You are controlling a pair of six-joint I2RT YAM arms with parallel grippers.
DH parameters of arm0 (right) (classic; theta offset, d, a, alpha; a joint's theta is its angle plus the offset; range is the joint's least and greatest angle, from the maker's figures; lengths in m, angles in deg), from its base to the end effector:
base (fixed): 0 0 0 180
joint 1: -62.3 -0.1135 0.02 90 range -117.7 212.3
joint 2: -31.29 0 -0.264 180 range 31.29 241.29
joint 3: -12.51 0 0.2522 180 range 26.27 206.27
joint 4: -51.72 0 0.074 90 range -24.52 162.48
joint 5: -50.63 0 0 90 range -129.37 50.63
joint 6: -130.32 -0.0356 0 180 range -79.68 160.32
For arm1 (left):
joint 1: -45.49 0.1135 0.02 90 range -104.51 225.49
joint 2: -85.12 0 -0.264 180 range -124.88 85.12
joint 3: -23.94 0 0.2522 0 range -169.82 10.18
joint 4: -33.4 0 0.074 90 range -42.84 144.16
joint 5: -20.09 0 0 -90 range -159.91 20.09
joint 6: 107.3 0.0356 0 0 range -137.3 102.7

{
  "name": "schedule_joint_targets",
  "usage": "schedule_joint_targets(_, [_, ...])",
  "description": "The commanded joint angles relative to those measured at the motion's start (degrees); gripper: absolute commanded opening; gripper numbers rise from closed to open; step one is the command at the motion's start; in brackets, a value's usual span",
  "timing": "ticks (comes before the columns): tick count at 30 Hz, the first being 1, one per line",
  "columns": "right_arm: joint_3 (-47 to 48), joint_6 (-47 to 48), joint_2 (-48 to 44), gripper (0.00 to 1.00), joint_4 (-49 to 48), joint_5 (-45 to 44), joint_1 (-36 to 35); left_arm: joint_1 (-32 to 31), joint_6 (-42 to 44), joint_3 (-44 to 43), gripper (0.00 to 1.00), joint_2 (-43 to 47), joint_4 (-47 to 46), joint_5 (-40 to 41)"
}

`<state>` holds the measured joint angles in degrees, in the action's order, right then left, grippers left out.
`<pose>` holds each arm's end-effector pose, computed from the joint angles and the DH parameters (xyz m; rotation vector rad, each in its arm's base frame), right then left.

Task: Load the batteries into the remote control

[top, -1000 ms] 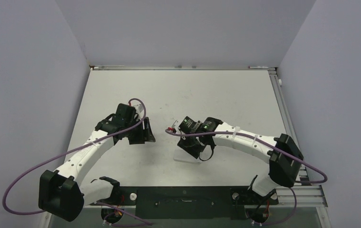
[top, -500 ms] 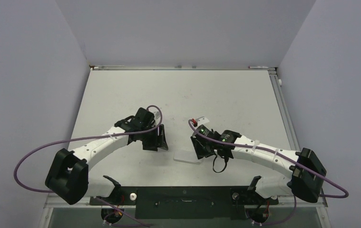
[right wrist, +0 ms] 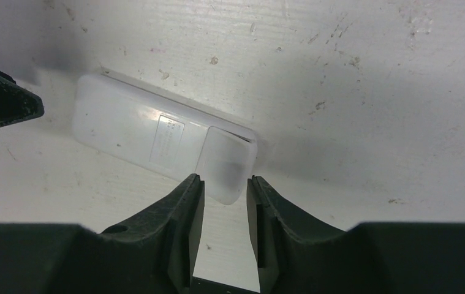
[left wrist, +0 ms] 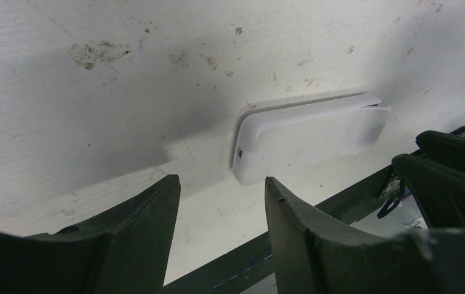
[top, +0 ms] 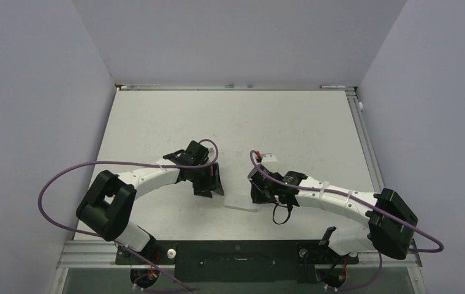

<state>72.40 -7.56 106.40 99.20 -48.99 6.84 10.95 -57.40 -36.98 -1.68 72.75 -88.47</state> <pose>0.1441 0.1989 0.2055 -0.1231 2.6905 0.3724 0.2220 -0.1666 0.1692 -0.0367 2.8971 -0.7617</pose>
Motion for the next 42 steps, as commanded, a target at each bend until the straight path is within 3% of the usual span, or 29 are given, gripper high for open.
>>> schedule_joint_targets(1, [-0.66,-2.97,1.15,0.32,-2.11,-0.66,0.47,-0.67,-0.95,-0.31,0.49,-1.09,-3.87,-1.48])
schedule_joint_targets(18, [-4.64,-7.48,1.82,0.27,-4.71,0.00,0.60,-3.42,-2.84,1.10,0.44,-3.67,-7.12,-1.91])
schedule_joint_targets(42, [-10.01,-9.00,3.32,0.15,-12.90,3.84,1.17,-5.21,-3.23,1.90,0.18,-5.28,-8.36,-2.51])
